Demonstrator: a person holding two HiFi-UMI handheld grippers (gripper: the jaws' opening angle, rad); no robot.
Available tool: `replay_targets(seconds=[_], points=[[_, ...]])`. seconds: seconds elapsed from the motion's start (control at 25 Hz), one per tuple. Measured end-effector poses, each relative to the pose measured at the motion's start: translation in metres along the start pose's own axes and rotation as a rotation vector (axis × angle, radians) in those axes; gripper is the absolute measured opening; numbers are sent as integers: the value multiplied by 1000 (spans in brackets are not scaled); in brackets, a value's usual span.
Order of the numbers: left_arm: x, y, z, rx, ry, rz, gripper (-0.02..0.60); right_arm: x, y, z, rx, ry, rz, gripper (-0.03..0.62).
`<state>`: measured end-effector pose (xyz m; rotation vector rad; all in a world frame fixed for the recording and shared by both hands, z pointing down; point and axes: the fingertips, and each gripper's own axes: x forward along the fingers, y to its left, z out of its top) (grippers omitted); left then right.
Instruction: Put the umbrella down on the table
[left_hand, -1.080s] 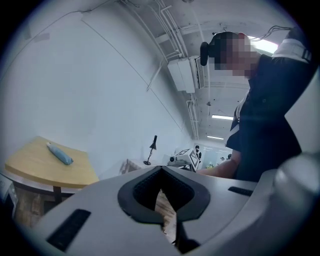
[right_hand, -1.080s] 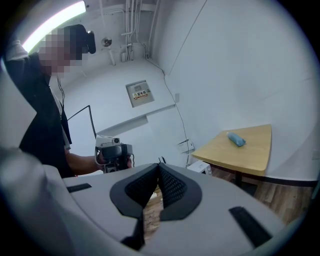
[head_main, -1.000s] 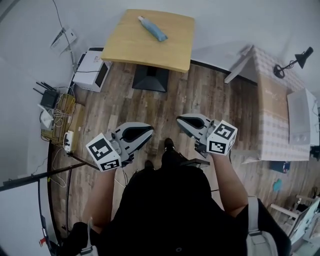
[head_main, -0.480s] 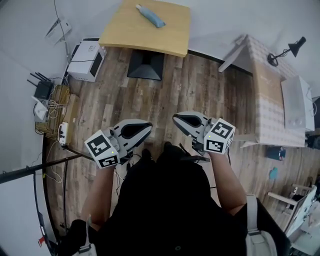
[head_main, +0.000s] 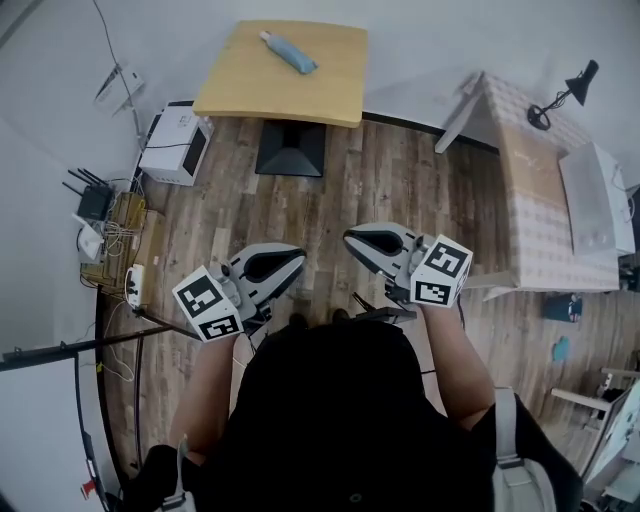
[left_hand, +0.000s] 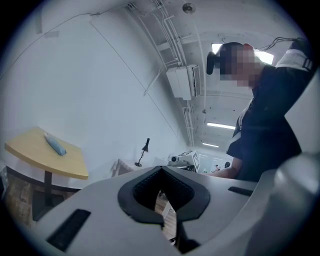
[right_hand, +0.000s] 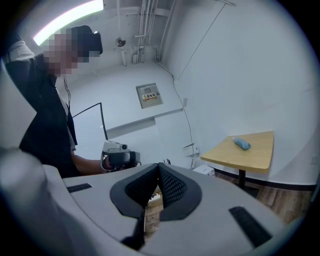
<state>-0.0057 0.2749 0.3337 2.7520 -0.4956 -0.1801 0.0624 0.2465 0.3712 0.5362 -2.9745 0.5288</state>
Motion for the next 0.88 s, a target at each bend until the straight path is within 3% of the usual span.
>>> replay_targets(seconds=[0.88], points=[[39, -11, -30, -17, 102, 9, 11, -35, -26, -23, 38, -6, -1, 20]])
